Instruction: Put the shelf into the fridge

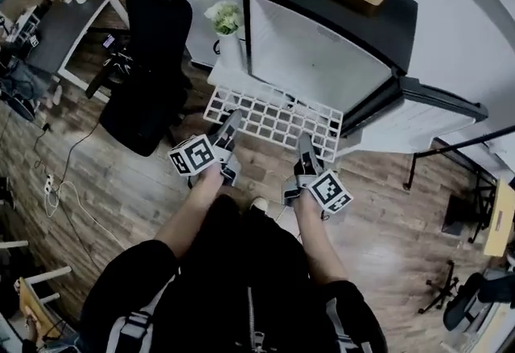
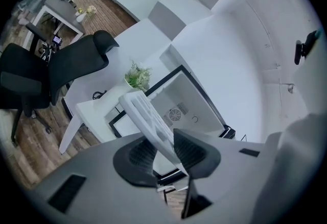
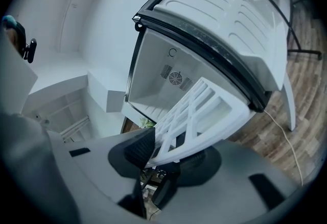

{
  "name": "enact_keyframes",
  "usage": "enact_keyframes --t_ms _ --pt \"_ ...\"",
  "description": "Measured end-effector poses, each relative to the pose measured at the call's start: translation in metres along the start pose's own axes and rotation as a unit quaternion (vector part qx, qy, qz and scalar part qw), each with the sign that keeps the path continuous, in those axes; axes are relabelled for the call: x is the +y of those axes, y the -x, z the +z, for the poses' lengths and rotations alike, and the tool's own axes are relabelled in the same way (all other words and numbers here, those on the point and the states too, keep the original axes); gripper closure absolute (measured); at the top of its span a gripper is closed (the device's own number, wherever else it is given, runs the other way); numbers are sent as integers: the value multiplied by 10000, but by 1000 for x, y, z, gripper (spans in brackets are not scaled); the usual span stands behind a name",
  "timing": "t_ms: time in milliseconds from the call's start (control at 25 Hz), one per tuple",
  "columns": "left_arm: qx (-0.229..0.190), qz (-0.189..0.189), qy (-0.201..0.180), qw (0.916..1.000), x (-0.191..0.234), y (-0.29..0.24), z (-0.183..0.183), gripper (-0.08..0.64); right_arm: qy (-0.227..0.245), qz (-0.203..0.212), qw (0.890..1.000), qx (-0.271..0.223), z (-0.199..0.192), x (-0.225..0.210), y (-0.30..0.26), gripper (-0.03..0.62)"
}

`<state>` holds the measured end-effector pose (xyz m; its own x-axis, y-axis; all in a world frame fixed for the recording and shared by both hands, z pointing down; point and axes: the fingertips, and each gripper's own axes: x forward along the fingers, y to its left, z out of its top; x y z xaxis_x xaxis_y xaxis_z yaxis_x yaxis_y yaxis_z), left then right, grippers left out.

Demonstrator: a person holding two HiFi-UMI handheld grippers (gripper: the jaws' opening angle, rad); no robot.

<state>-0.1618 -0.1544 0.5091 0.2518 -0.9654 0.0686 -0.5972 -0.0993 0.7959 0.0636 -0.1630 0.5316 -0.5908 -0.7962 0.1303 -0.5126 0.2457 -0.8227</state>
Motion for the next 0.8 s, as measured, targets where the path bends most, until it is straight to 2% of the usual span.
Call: enact_keyframes --t_ms 400,560,800 --pt "585 -438 -22 9973 8 -65 6 445 -43 -382 9979 -523 19 -12 -25 463" --pt "881 -600 -39 9943 14 -94 10 445 -49 -690 9949 -740 25 -18 -37 463" --pt "1107 -837 16 9903 16 -117 14 443 -10 -801 9927 -904 31 -19 -52 463"
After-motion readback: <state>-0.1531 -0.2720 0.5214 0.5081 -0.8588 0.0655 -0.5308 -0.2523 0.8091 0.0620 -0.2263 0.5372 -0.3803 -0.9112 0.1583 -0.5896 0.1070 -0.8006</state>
